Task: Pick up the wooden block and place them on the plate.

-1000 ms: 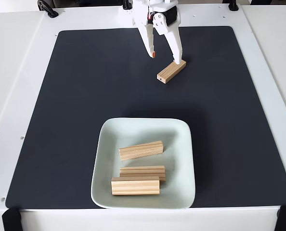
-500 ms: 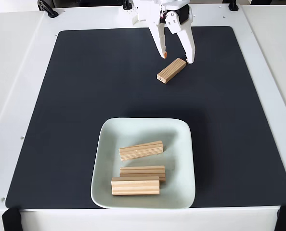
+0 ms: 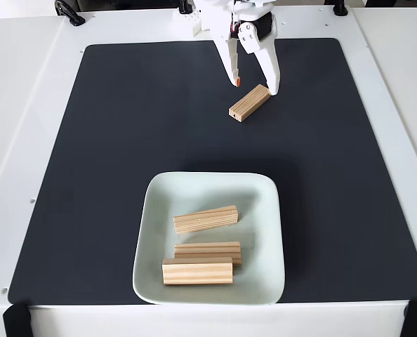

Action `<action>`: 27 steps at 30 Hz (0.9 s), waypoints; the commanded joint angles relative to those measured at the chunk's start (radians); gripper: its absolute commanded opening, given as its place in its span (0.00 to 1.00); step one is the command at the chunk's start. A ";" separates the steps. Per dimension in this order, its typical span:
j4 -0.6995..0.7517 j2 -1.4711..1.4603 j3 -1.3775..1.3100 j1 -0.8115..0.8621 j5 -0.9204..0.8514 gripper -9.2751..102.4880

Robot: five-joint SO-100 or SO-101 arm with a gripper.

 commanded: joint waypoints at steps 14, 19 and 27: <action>-0.009 -0.175 -0.126 -0.003 0.008 0.33; -0.009 -0.216 -0.161 -0.006 0.008 0.31; -0.094 -0.227 -0.155 -0.006 0.008 0.31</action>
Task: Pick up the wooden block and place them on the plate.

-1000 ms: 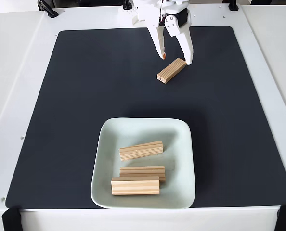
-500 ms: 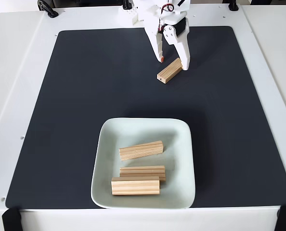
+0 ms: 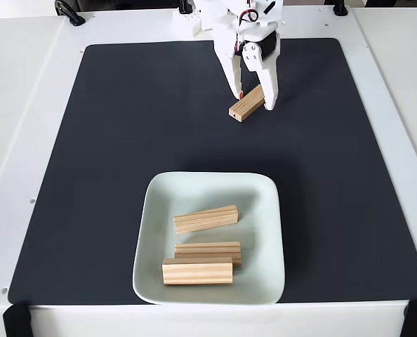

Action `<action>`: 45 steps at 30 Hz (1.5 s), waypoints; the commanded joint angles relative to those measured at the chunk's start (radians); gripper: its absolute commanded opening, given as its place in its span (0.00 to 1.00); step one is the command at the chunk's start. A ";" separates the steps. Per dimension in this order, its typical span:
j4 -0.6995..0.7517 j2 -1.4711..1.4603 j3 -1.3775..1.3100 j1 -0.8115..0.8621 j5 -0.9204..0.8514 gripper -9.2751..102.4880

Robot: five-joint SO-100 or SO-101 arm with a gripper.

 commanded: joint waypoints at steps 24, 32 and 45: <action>-0.020 -0.067 -0.035 -0.008 0.048 0.30; -0.020 -0.066 -0.025 -0.017 0.048 0.20; -0.037 0.149 -0.049 -0.017 0.135 0.08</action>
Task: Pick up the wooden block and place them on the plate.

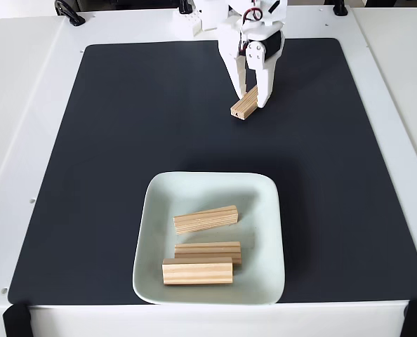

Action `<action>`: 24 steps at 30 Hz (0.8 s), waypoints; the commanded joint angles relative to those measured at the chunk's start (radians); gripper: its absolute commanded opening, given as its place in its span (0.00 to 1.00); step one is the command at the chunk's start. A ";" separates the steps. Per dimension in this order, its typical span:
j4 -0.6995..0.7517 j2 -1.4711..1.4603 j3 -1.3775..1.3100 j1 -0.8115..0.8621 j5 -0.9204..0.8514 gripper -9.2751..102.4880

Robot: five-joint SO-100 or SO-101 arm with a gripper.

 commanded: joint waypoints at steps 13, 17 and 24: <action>-0.146 0.044 -0.360 0.218 0.379 0.08; -0.144 -0.155 -0.574 0.275 0.456 0.08; -0.143 -0.426 -0.838 0.344 0.480 0.08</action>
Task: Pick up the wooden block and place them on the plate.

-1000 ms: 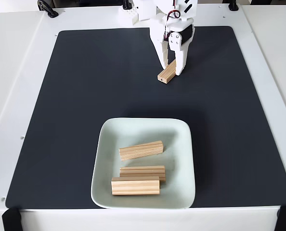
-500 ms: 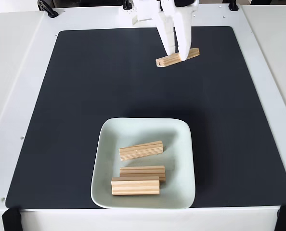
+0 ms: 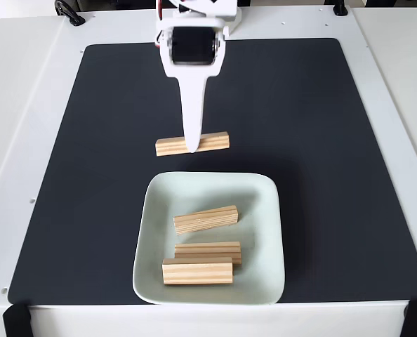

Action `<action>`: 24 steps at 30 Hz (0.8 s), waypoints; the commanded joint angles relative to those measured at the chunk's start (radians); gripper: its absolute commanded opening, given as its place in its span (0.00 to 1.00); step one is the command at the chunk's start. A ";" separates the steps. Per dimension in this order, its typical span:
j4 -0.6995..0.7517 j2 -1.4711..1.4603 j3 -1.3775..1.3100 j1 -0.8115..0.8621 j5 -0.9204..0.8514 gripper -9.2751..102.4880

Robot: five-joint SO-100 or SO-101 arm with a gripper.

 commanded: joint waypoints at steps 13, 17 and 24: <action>0.106 -0.160 -0.268 -0.043 0.011 0.08; 0.095 -0.160 -0.267 -0.044 0.011 0.08; 0.095 -0.160 -0.275 -0.044 0.011 0.08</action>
